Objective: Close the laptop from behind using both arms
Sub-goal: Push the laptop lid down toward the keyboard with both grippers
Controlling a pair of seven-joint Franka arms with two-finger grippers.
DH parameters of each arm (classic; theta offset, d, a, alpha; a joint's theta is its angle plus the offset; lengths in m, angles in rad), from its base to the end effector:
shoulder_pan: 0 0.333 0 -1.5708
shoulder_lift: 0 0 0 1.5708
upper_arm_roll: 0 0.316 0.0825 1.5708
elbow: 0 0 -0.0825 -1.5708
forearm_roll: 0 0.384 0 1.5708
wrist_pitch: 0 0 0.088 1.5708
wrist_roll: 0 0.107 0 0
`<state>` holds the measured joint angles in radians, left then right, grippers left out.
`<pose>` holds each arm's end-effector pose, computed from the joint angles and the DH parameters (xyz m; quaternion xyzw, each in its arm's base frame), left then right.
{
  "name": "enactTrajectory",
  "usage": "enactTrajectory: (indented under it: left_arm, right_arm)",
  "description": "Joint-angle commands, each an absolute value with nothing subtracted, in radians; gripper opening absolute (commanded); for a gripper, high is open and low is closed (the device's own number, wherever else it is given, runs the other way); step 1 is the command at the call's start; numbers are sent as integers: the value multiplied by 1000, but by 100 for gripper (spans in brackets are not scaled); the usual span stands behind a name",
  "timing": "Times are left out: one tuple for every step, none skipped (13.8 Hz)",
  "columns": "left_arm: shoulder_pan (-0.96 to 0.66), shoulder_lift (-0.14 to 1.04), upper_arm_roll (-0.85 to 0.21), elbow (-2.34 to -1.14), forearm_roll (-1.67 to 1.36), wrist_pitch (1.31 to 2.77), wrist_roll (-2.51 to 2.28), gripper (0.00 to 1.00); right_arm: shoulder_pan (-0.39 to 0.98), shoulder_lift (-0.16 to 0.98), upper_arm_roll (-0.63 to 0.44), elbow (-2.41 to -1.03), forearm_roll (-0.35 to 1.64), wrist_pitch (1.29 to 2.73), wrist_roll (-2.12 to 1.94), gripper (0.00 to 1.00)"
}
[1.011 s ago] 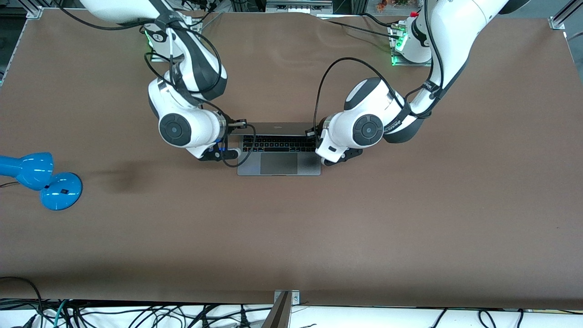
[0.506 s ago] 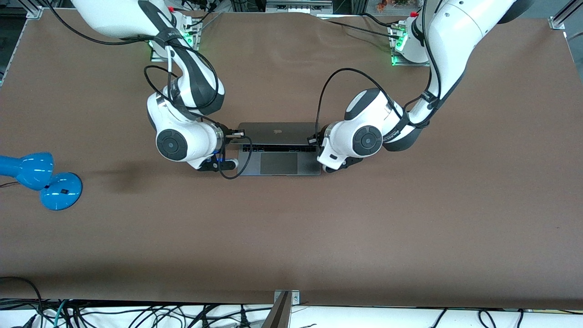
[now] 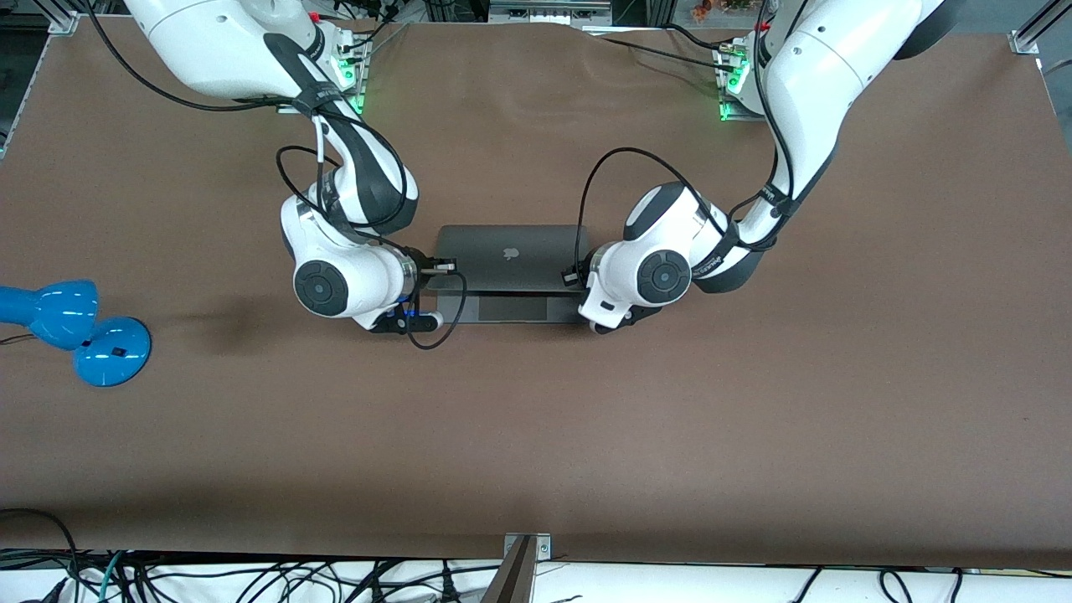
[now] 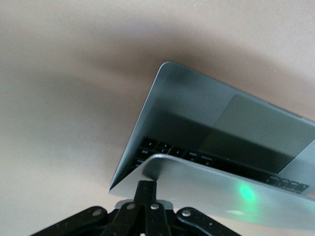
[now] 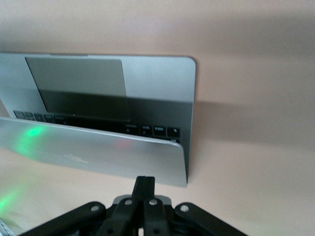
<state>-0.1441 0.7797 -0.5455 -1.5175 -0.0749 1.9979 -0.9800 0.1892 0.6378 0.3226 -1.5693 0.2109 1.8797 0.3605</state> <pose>0.5621 -0.3943 0.2400 0.9481 0.2046 -0.2304 0.0780 0.5852 0.3154 0.2685 -0.9702 -0.0118 0.2149 0.1113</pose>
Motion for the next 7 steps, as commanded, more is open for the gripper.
enactTrajectory:
  left_arm:
    - [-185, 828, -509, -1451, -38, 2003, -1003, 0]
    - [-192, 831, -500, -1451, -38, 2022, -1002, 0]
    - [-192, 842, -499, -1451, -37, 2026, -1000, 0]
    - [-192, 847, -497, -1450, -37, 2034, -996, 0]
    - [-192, 848, -495, -1451, -37, 2046, -994, 0]
    - [-192, 856, -494, -1450, -37, 2049, -993, 0]
    - [-193, 857, -488, -1450, -37, 2051, -991, 0]
  right_arm:
    - [196, 705, 321, -1503, 180, 1905, 331, 4]
    - [198, 718, 321, -1500, 170, 1916, 331, 4]
    - [196, 732, 321, -1500, 161, 1934, 327, 4]
    - [196, 744, 321, -1500, 157, 1962, 312, 4]
    - [196, 755, 319, -1500, 156, 1982, 301, 4]
    - [196, 762, 311, -1500, 156, 1988, 299, 4]
    - [196, 765, 310, -1499, 156, 1988, 301, 4]
